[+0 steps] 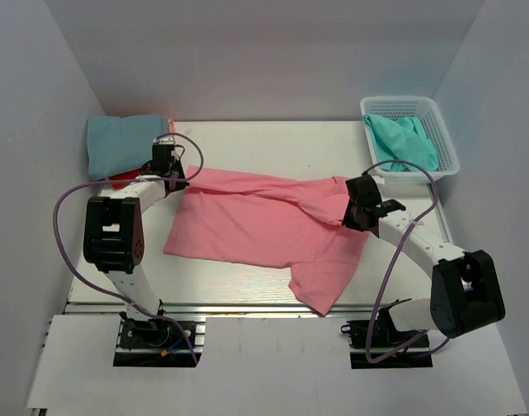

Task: Fold and stack the t-shirts
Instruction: Fold the flattened tshirt in 1/3 of the way

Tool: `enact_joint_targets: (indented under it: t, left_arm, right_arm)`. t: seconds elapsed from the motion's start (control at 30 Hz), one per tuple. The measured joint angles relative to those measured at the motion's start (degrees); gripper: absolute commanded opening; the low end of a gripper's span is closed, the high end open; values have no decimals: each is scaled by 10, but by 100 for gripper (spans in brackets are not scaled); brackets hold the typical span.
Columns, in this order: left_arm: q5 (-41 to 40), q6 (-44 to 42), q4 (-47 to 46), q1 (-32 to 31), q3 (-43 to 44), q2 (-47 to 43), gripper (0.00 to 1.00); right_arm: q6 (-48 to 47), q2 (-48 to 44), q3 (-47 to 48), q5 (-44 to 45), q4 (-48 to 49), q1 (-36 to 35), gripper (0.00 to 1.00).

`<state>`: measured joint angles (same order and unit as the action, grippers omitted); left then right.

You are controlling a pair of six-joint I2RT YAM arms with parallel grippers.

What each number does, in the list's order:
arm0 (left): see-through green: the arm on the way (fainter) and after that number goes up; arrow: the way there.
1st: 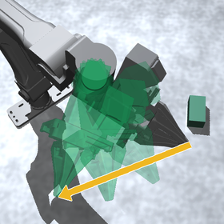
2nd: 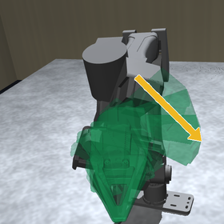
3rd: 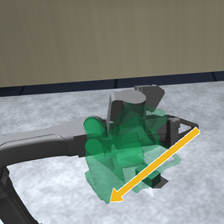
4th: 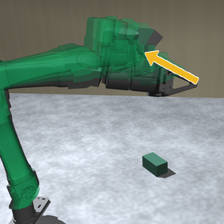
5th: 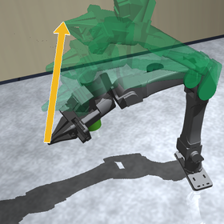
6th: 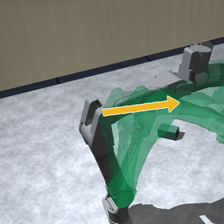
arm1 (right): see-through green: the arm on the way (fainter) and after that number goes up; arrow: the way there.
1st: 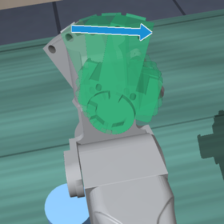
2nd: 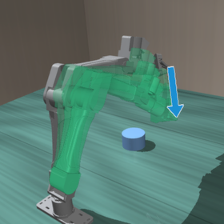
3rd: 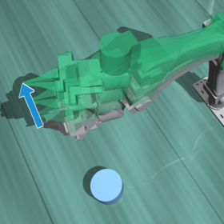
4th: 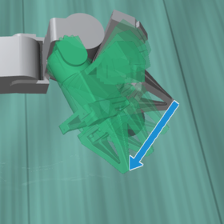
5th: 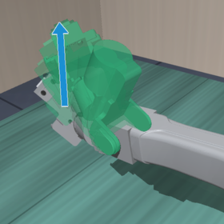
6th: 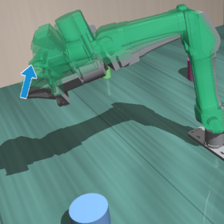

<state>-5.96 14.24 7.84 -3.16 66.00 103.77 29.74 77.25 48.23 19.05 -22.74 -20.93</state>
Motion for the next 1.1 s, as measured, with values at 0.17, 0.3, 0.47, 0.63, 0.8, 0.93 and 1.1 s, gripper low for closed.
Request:
enact_joint_targets:
  t: [0.17,0.3,0.47,0.63,0.8,0.93,1.1]
  left_arm:
    - [-18,23,35,1,-7,4,36]
    - [-31,38,86,3,42,29,95]
    - [-53,55,129,4,64,16,100]
    - [-49,53,148,3,71,-26,100]
    - [29,36,120,0,114,-28,100]
    - [114,31,87,-4,159,16,100]
    - [192,28,64,-7,200,118,100]
  right_arm:
    - [49,2,-56,28,-1,-3,30]
    - [60,27,-49,65,-15,-3,65]
    - [36,40,4,88,-29,-3,89]
    - [7,41,68,87,1,-3,89]
    - [-5,86,135,97,19,-1,89]
    - [-4,155,180,108,33,7,89]
    - [-6,249,226,99,34,40,79]
